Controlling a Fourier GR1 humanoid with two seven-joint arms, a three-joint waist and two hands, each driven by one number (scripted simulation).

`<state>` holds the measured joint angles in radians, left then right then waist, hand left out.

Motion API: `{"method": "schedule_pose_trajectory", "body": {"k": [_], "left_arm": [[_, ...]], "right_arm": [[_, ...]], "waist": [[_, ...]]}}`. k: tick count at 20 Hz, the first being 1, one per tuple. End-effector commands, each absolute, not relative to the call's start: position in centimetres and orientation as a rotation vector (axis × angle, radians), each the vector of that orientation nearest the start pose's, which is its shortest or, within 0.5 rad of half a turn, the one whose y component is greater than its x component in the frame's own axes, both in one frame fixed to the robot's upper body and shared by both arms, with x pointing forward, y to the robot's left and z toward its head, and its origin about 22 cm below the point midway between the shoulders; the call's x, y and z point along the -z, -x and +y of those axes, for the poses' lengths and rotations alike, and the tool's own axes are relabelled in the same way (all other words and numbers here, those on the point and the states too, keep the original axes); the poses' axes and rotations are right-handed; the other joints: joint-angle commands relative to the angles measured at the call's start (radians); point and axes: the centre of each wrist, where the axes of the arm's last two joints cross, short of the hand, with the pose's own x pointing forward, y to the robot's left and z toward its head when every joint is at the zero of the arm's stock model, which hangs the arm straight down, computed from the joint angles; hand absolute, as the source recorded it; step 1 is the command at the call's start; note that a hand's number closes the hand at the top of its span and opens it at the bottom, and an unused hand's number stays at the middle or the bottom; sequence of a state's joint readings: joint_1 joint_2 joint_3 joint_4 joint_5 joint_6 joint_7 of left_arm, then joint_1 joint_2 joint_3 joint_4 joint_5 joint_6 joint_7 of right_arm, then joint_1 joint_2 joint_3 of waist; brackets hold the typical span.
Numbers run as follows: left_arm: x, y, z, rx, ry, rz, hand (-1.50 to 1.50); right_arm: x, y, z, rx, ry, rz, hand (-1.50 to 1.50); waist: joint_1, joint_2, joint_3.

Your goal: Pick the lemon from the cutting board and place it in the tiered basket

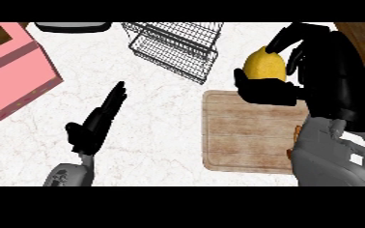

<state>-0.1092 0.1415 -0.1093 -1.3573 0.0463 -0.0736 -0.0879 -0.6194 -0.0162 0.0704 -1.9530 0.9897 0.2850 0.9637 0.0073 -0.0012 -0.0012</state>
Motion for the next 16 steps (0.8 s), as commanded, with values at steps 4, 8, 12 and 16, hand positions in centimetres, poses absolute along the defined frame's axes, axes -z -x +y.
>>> {"method": "schedule_pose_trajectory", "body": {"k": [4,8,12,16], "left_arm": [[1.8,-27.0,23.3,0.233,0.102,-1.529,0.00],[1.8,-25.7,21.5,0.262,0.094,-1.538,0.00],[1.1,-27.4,23.2,0.265,0.118,-1.542,0.00],[1.5,-28.1,23.8,0.280,0.084,-1.541,0.00]], "right_arm": [[-31.1,-32.1,-10.4,-0.343,0.964,-1.429,1.50],[-31.6,-35.1,-7.9,-0.350,0.932,-1.390,1.50],[-32.2,-38.9,-6.4,-0.345,0.912,-1.390,1.50],[-31.8,-40.7,-4.2,-0.404,0.887,-1.359,1.50]], "waist": [[0.015,0.004,0.000],[0.026,0.003,0.000],[0.040,0.014,-0.001],[0.035,0.012,-0.001]]}}
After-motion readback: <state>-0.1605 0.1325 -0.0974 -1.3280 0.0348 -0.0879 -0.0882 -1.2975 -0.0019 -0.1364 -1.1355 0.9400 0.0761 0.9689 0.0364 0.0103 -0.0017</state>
